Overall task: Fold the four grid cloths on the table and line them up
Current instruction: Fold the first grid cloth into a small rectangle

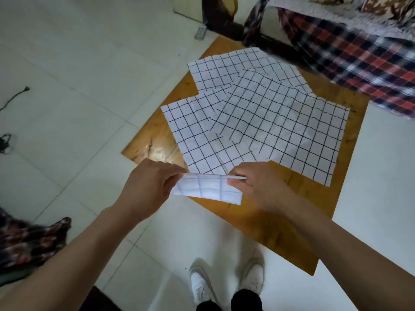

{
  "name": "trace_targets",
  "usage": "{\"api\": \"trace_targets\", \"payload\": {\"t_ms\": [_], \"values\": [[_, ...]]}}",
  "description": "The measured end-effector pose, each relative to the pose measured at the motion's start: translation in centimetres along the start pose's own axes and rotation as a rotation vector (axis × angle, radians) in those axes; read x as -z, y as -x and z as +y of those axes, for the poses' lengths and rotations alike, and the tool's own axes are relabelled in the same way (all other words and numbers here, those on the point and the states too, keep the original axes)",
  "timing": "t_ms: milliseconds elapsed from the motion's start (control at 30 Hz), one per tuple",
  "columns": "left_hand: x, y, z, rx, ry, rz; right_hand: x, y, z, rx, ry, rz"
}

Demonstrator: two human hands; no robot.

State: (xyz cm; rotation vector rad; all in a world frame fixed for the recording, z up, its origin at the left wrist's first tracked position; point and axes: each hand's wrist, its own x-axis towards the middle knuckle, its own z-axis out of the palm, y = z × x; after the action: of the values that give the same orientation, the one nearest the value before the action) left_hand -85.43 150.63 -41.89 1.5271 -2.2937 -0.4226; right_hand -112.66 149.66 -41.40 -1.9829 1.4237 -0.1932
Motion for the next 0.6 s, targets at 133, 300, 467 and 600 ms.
{"api": "trace_targets", "payload": {"t_ms": [133, 300, 467, 600], "values": [[4.2, 1.9, -3.5, 0.146, 0.05, 0.012, -1.3, -3.8, -4.1, 0.079, -0.121, 0.024], [5.5, 1.8, -7.7, 0.253, 0.128, 0.035, -2.5, -8.1, -6.3, 0.074, -0.257, 0.132], [4.6, -0.6, -11.3, 0.345, 0.187, 0.078, -3.8, -12.9, -5.8, 0.008, -0.323, 0.133], [3.7, -3.5, -13.9, 0.426, 0.219, 0.078, -4.7, -16.5, -4.6, -0.039, -0.305, 0.08]]}}
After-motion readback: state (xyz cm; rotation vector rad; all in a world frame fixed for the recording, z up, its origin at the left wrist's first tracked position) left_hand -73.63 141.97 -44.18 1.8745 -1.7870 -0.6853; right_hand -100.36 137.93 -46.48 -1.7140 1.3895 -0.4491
